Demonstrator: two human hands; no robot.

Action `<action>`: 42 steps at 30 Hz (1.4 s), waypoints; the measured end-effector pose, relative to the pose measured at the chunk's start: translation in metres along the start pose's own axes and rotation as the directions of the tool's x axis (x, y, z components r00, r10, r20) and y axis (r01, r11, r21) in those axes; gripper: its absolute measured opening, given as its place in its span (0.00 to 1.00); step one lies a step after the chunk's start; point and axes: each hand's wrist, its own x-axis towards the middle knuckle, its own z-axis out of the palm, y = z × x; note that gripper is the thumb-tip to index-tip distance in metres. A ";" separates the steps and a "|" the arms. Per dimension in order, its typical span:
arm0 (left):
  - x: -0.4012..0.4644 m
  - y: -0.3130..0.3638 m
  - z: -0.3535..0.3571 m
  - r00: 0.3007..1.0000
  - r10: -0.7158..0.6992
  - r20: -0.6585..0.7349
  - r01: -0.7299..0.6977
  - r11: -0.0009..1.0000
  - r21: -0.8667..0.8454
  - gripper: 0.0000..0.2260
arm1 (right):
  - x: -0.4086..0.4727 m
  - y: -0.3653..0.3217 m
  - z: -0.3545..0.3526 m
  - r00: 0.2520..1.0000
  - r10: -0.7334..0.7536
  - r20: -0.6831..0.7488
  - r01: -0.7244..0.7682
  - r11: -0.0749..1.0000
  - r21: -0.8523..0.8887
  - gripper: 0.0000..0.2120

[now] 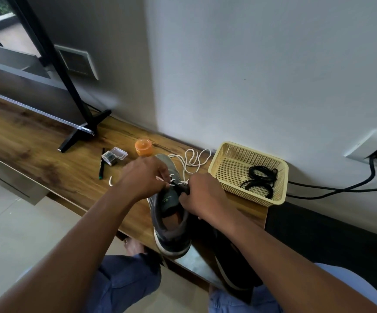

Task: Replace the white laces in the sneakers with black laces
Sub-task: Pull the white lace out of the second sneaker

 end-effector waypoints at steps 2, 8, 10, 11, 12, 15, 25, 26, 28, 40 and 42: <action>0.001 -0.004 -0.005 0.996 -0.068 -0.060 0.069 0.997 0.015 0.07 | 0.000 0.001 0.001 1.000 0.002 -0.001 -0.002 1.000 0.003 0.13; -0.004 -0.025 -0.016 0.886 -0.353 -0.301 0.389 0.919 0.067 0.05 | -0.001 0.000 0.001 1.000 -0.004 0.007 0.004 1.000 0.011 0.15; -0.003 -0.025 -0.014 0.937 -0.268 -0.223 0.285 0.957 0.050 0.10 | -0.001 -0.002 0.000 1.000 -0.010 0.005 0.010 1.000 0.013 0.13; -0.002 -0.021 -0.013 0.965 -0.197 -0.174 0.200 0.980 -0.003 0.12 | -0.001 -0.002 0.000 1.000 -0.012 0.001 0.012 1.000 0.016 0.12; -0.002 -0.016 -0.012 0.985 -0.127 -0.120 0.123 0.991 -0.045 0.12 | -0.001 -0.003 0.000 1.000 -0.014 -0.006 0.015 1.000 0.020 0.10; -0.002 -0.002 -0.004 0.999 -0.024 0.042 0.022 0.999 0.047 0.10 | -0.002 -0.002 0.000 0.999 -0.025 -0.024 0.025 1.000 0.010 0.11; -0.004 -0.014 -0.020 0.922 -0.293 -0.254 0.301 0.954 -0.010 0.04 | 0.000 0.000 -0.001 1.000 -0.007 0.006 0.007 1.000 0.018 0.16; -0.006 -0.020 -0.025 0.880 -0.358 -0.314 0.376 0.927 -0.001 0.03 | 0.000 0.001 -0.001 1.000 -0.004 0.011 0.004 1.000 0.019 0.16; -0.009 -0.025 -0.031 0.824 -0.446 -0.349 0.504 0.859 0.093 0.04 | 0.001 0.000 -0.001 1.000 0.006 0.023 -0.007 1.000 0.023 0.16; -0.006 0.006 -0.003 0.998 0.013 0.062 -0.021 0.990 0.139 0.07 | 0.001 -0.003 0.001 1.000 0.020 0.018 -0.020 1.000 0.010 0.18; -0.003 0.009 0.003 1.000 -0.005 0.017 0.002 0.986 0.165 0.06 | 0.001 -0.003 0.001 1.000 0.018 0.021 -0.018 1.000 0.004 0.19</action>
